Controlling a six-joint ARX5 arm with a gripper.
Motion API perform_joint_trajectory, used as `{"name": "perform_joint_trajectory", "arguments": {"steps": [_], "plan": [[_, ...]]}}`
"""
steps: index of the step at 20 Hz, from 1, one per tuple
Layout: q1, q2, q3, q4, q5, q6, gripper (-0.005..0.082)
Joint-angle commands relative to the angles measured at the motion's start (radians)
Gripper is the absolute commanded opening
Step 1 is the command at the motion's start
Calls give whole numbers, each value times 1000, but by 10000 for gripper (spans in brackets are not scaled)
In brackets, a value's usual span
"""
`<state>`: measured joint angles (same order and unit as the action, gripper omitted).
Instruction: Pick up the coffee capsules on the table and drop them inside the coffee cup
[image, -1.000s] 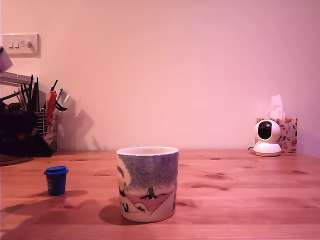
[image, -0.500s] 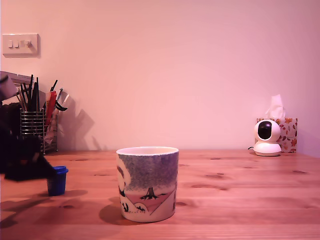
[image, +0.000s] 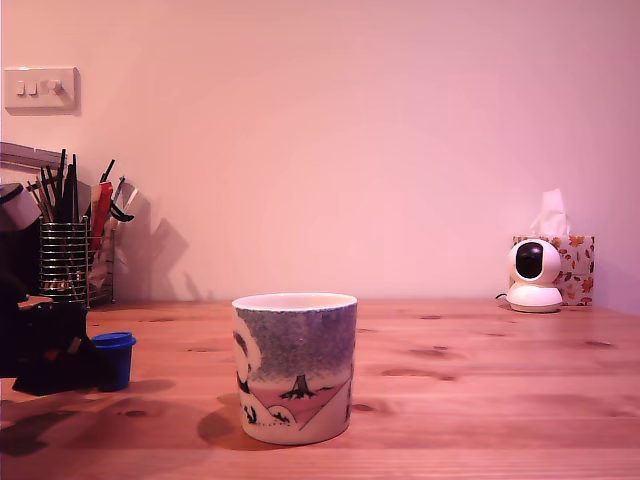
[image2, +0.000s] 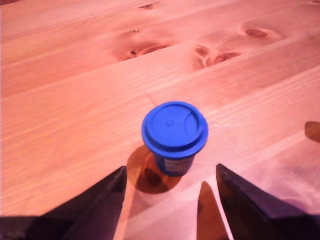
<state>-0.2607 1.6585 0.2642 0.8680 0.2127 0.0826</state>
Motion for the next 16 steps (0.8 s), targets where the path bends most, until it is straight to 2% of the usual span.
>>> {"name": "perform_joint_trajectory", "arguments": {"steps": [1,16], "plan": [[4,6,-5,32,5,5,516],[10,119,79,57,16,5,513]]}}
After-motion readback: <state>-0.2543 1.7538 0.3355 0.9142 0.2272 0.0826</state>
